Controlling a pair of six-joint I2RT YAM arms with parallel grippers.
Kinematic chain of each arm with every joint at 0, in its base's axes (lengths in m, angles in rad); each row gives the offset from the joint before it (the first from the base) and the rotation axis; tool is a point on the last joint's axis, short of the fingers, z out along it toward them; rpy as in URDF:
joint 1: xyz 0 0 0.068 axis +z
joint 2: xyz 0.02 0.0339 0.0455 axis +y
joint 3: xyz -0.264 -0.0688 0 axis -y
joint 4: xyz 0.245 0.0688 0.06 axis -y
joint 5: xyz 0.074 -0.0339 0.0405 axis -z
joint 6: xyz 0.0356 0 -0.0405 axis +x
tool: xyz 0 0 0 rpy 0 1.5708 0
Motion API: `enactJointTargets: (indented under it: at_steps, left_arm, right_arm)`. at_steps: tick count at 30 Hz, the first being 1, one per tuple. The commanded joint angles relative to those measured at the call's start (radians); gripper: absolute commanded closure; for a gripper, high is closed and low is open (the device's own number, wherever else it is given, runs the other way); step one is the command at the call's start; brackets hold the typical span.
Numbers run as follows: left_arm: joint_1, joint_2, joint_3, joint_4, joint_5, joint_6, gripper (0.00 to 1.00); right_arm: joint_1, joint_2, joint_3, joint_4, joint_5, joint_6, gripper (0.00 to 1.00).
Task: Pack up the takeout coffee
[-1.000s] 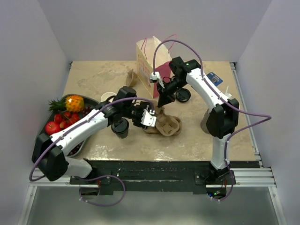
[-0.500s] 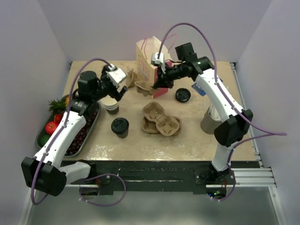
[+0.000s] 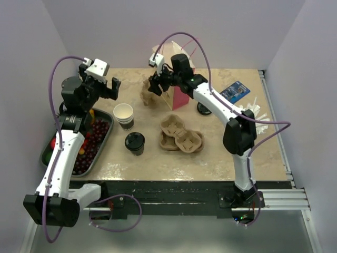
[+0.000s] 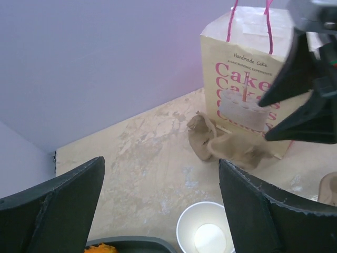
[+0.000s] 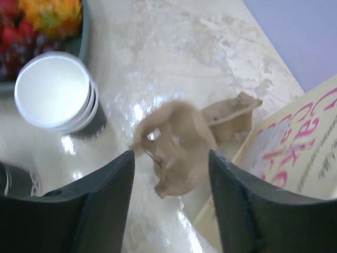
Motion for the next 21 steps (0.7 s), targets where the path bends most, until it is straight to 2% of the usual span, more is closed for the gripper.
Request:
enactJointTargets:
  at_steps: [1,3,4,9,10,12,15,16,21]
  left_arm:
    - [0.008,-0.017,0.020,0.002,0.057,-0.041,0.07]
    - [0.008,-0.016,0.014,-0.006,0.104,-0.023,0.07]
    - [0.008,-0.017,0.010,-0.006,0.118,-0.017,0.07]
    - [0.005,-0.048,-0.074,-0.018,0.303,0.067,0.07]
    - [-0.009,-0.056,-0.091,-0.020,0.320,0.083,0.07]
    - [-0.044,-0.076,-0.130,-0.038,0.322,0.148,0.08]
    - [-0.136,-0.094,-0.170,-0.066,0.287,0.240,0.08]
    - [-0.174,-0.097,-0.180,-0.066,0.281,0.256,0.08]
    - [-0.224,-0.108,-0.258,-0.081,0.307,0.284,0.10]
  right_arm:
    - [0.016,0.083,0.171,0.037,0.038,0.100,0.27]
    - [0.016,0.030,0.130,0.036,0.027,0.077,0.17]
    - [0.016,-0.001,0.061,0.036,0.025,0.060,0.01]
    - [0.014,-0.298,-0.238,0.033,-0.021,-0.026,0.01]
    - [0.016,-0.330,-0.316,0.010,-0.027,-0.035,0.01]
    - [0.016,-0.408,-0.369,-0.100,-0.033,-0.098,0.01]
    - [0.017,-0.484,-0.493,-0.177,0.008,-0.112,0.11]
    - [0.016,-0.533,-0.554,-0.199,0.013,-0.121,0.18]
    - [0.019,-0.601,-0.648,-0.303,-0.033,-0.144,0.43]
